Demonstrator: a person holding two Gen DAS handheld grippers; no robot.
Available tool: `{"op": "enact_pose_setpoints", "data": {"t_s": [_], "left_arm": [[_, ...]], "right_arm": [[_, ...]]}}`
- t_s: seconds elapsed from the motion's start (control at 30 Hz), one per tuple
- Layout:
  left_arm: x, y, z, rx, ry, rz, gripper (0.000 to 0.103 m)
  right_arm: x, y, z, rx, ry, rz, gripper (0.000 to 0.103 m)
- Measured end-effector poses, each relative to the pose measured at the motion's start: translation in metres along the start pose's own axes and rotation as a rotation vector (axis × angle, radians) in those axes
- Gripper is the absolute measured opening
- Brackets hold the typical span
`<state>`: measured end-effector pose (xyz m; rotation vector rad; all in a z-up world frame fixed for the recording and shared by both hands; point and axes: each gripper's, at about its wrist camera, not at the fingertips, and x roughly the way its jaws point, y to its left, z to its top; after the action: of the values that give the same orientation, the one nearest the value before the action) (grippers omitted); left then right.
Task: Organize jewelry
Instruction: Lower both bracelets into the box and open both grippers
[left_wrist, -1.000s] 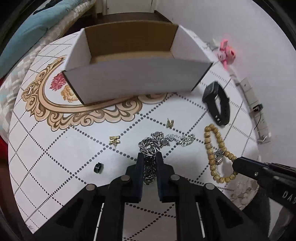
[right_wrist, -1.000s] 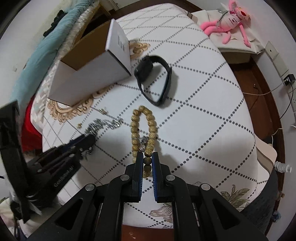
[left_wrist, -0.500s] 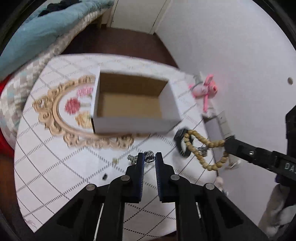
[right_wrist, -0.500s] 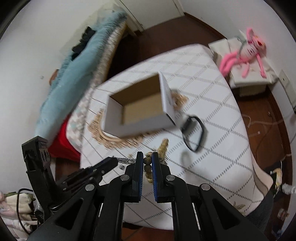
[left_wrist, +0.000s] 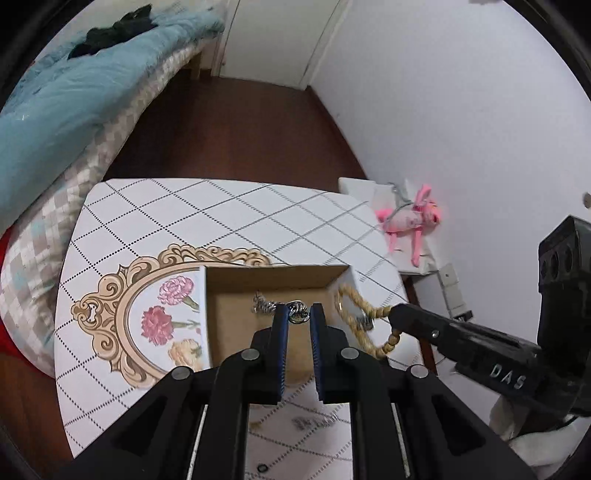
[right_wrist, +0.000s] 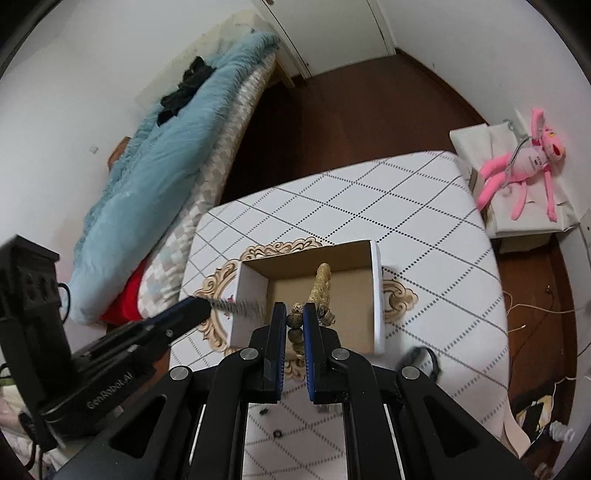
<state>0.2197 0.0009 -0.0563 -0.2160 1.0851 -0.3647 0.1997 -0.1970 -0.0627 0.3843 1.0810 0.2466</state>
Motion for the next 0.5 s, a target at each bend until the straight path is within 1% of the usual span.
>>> {"op": "enact_pose_setpoints", "data": {"t_s": [0.07, 0.17, 0.27, 0.3, 0.33, 0.37, 0.4, 0.43, 0.47, 0.5], "left_arm": [[0.017, 0.007, 0.008, -0.001, 0.037, 0.003, 0.010], [0.031, 0.014, 0.015, -0.035, 0.084, 0.047, 0.011], [0.042, 0.020, 0.018, -0.055, 0.113, 0.106, 0.014], [0.044, 0.021, 0.018, -0.056, 0.114, 0.117, 0.017], [0.046, 0.023, 0.018, -0.056, 0.119, 0.144, 0.030], [0.047, 0.024, 0.016, -0.056, 0.121, 0.165, 0.052], [0.047, 0.026, 0.015, -0.055, 0.116, 0.190, 0.064], [0.047, 0.027, 0.014, -0.052, 0.107, 0.211, 0.079], [0.045, 0.029, 0.010, -0.044, 0.089, 0.246, 0.080], [0.045, 0.031, 0.007, -0.040, 0.082, 0.265, 0.080]], "right_arm": [[0.020, -0.002, 0.009, 0.000, 0.028, -0.020, 0.009], [0.045, -0.004, 0.018, -0.001, 0.064, -0.037, 0.009], [0.064, -0.008, 0.026, 0.009, 0.089, -0.019, 0.009], [0.072, -0.010, 0.029, 0.017, 0.123, 0.006, 0.010], [0.077, -0.012, 0.030, 0.032, 0.145, 0.019, 0.010], [0.085, -0.017, 0.030, 0.046, 0.173, 0.009, 0.011], [0.090, -0.018, 0.029, 0.041, 0.186, -0.013, 0.012], [0.092, -0.020, 0.027, 0.034, 0.196, -0.038, 0.023], [0.093, -0.022, 0.025, 0.020, 0.196, -0.075, 0.043], [0.091, -0.023, 0.022, 0.005, 0.189, -0.098, 0.051]]}}
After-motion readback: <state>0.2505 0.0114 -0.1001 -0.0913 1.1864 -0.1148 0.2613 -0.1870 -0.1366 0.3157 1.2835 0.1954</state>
